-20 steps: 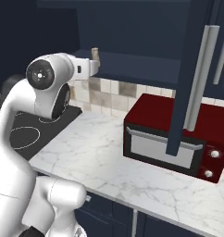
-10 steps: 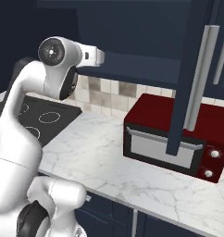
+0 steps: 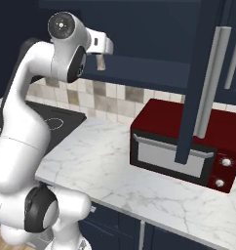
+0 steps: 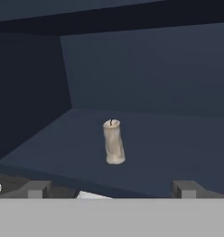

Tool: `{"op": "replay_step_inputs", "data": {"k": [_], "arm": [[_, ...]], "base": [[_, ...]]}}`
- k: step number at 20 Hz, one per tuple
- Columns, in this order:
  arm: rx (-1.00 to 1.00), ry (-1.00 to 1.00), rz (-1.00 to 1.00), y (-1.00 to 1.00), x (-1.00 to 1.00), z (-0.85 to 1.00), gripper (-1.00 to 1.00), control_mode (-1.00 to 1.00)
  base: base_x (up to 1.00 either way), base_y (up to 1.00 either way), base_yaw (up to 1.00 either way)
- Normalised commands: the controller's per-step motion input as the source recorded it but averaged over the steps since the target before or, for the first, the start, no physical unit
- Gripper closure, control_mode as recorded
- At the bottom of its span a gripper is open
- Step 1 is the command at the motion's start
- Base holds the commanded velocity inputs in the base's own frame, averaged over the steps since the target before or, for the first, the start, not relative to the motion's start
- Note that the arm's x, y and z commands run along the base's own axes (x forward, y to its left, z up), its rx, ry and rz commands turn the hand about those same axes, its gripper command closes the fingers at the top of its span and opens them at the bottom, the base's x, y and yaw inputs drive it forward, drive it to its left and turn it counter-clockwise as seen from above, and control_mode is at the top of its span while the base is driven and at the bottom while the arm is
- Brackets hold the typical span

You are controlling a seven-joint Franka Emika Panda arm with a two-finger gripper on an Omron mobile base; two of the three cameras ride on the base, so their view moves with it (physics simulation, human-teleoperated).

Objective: Get the candle and the beer from the cabinet and move them to the dining counter.

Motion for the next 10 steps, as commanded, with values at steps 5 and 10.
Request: {"op": "replay_step_inputs", "data": {"k": [5,10], "arm": [[0.00,0.01,0.00,0.01,0.23,0.00,-1.00,-1.00],[0.00,0.03,-0.01,0.04,0.34,0.00,-1.00,-1.00]], "base": [[0.00,0.00,0.00],[0.00,0.00,0.00]]}}
